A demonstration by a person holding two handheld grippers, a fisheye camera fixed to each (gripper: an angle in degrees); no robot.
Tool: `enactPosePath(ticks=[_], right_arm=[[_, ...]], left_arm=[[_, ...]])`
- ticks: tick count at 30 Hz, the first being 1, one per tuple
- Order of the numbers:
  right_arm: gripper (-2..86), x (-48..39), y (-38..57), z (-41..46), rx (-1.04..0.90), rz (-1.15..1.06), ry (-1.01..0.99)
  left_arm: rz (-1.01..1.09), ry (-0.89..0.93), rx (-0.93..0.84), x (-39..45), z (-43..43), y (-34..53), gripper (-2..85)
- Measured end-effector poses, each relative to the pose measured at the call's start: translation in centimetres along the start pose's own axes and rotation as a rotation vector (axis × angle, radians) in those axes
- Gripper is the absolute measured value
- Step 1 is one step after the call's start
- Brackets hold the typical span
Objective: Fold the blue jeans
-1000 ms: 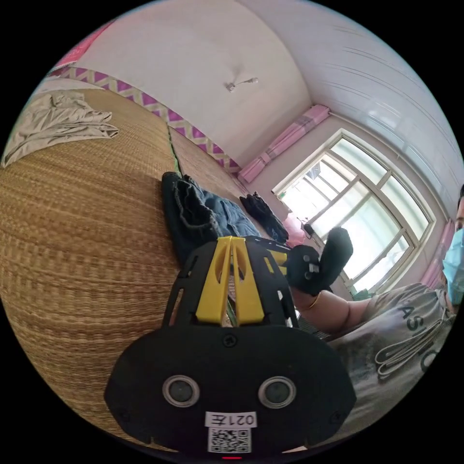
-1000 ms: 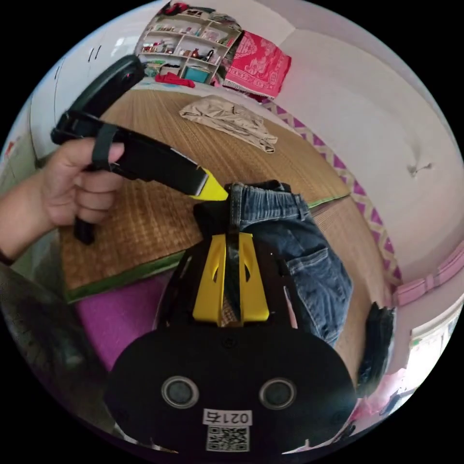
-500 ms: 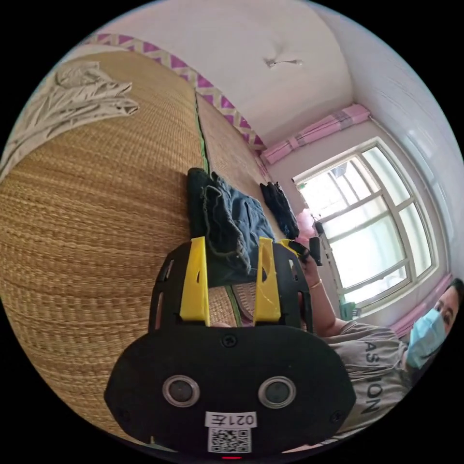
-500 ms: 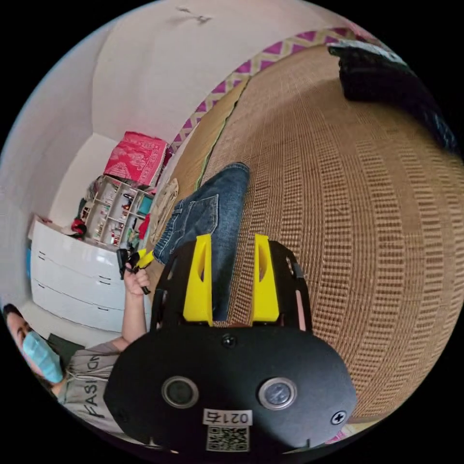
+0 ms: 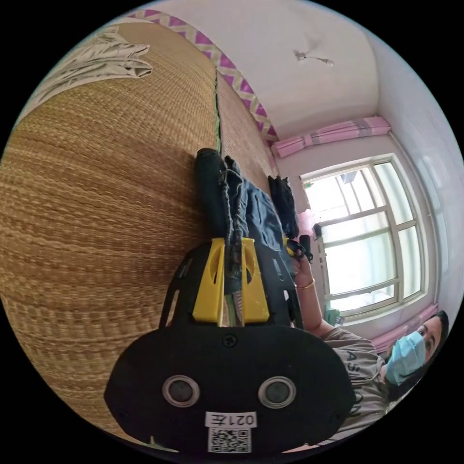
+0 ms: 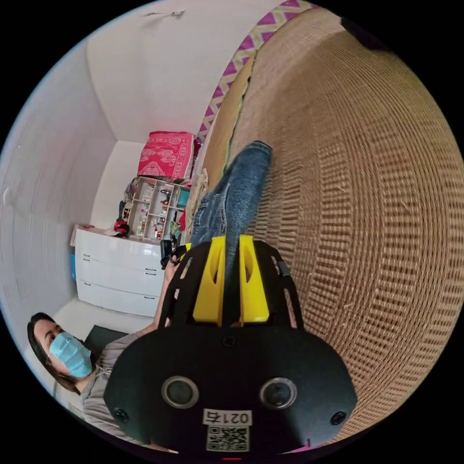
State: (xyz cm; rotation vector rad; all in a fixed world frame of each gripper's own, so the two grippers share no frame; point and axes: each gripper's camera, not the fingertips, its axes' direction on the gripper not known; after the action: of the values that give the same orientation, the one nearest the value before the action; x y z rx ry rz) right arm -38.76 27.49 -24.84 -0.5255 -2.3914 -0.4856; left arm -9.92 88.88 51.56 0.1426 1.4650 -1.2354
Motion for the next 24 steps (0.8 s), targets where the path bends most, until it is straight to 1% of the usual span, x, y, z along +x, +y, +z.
enactPosePath(ticks=[1, 3, 4, 6, 7, 8, 9, 11, 12, 14, 16, 17, 18, 19, 20, 21, 22, 23, 24], right_arm=[[4.0, -0.9, -0.3, -0.3, -0.005, -0.031, 0.004], [2.8, -6.0, -2.5, -0.5, -0.032, -0.186, 0.062], [2.5, -7.4, -3.2, -0.2, -0.041, -0.224, 0.079], [2.0, -13.0, -6.7, 2.3, -0.090, -0.343, 0.113], [1.9, -14.3, -7.7, 3.3, -0.101, -0.368, 0.113], [1.8, -16.8, -9.9, 5.5, -0.127, -0.413, 0.103], [1.8, -19.1, -12.2, 8.1, -0.146, -0.446, 0.081], [1.9, -22.6, -15.6, 12.5, -0.168, -0.489, 0.044], [2.1, -24.9, -17.6, 15.4, -0.177, -0.517, 0.029], [2.7, -28.6, -20.4, 20.0, -0.180, -0.577, 0.028], [3.7, -31.5, -22.5, 24.3, -0.163, -0.617, 0.036], [4.1, -32.7, -23.6, 26.9, -0.148, -0.607, 0.070], [4.0, -33.1, -24.1, 29.1, -0.129, -0.601, 0.137], [3.4, -33.1, -24.2, 30.0, -0.121, -0.598, 0.181], [2.2, -32.6, -23.9, 31.8, -0.133, -0.605, 0.253], [1.5, -31.6, -23.0, 33.2, -0.181, -0.610, 0.310], [1.2, -30.9, -22.5, 33.7, -0.201, -0.609, 0.333], [0.6, -29.3, -21.0, 33.9, -0.230, -0.614, 0.355], [0.2, -27.6, -19.3, 33.5, -0.264, -0.626, 0.357]], left_arm=[[0.003, 0.037, 0.027, 0.0, -1.0, 0.6, 5.1], [0.017, 0.067, 0.074, 0.5, -3.4, 1.5, 5.1], [0.028, 0.084, 0.105, 0.8, -5.5, 1.8, 5.1], [0.040, 0.087, 0.166, 1.1, -9.8, 2.2, 5.1], [0.052, 0.076, 0.216, 1.1, -13.2, 2.4, 5.1], [0.066, 0.051, 0.275, 1.1, -16.9, 2.5, 5.1], [0.070, 0.037, 0.304, 1.0, -18.8, 2.5, 5.1], [0.068, 0.000, 0.442, 0.1, -26.2, 2.8, 5.2], [0.072, -0.014, 0.474, 0.0, -28.0, 2.8, 5.2], [0.064, -0.049, 0.598, -1.4, -34.0, 2.8, 5.4], [0.049, -0.072, 0.693, -3.2, -37.3, 2.7, 5.9], [0.012, -0.073, 0.759, -5.4, -38.6, 2.7, 6.6], [-0.014, -0.075, 0.786, -6.7, -38.9, 2.7, 7.0], [-0.086, -0.078, 0.822, -10.0, -39.0, 2.6, 8.3], [-0.197, -0.066, 0.828, -14.0, -38.6, 2.8, 9.3], [-0.258, -0.056, 0.814, -16.1, -38.1, 3.0, 9.6], [-0.375, -0.025, 0.745, -20.2, -36.9, 3.6, 9.4], [-0.401, 0.032, 0.723, -22.9, -35.9, 4.9, 8.6], [-0.382, 0.083, 0.752, -23.7, -35.6, 5.8, 8.0]])
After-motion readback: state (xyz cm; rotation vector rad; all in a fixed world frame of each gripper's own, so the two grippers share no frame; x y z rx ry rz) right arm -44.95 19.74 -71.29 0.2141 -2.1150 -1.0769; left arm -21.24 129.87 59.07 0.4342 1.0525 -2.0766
